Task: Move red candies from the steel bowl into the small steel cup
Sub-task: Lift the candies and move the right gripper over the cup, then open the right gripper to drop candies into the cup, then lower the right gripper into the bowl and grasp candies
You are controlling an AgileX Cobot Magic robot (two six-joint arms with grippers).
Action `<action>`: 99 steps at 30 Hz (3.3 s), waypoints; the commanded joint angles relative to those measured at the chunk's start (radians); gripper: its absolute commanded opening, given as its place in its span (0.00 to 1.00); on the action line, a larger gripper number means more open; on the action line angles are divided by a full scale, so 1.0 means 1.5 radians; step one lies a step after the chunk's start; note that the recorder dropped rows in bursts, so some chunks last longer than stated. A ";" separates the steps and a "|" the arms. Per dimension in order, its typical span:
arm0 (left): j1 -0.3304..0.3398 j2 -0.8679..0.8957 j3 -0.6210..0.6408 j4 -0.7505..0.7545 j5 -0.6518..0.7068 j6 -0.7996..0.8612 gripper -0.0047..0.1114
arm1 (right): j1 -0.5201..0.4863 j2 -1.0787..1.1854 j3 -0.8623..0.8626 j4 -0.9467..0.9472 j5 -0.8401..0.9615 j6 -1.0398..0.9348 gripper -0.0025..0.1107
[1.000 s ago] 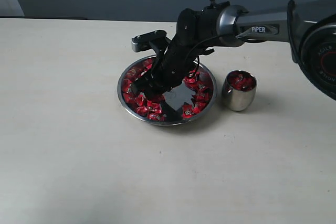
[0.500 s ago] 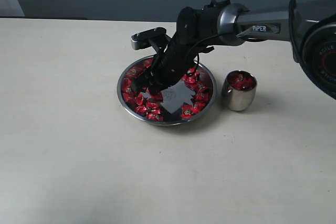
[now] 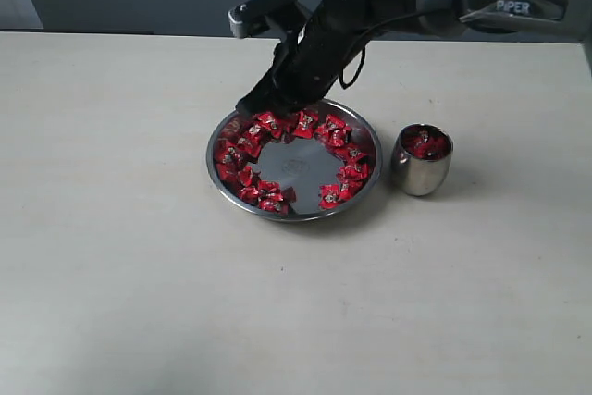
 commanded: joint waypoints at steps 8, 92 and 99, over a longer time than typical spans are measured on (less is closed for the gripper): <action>-0.004 -0.003 0.002 -0.003 -0.004 -0.002 0.04 | -0.098 -0.101 0.000 -0.143 0.166 0.129 0.03; -0.004 -0.003 0.002 -0.003 -0.004 -0.002 0.04 | -0.169 -0.081 0.047 -0.159 0.263 0.106 0.33; -0.004 -0.003 0.002 -0.003 -0.004 -0.002 0.04 | -0.169 -0.081 0.047 -0.157 0.262 0.106 0.33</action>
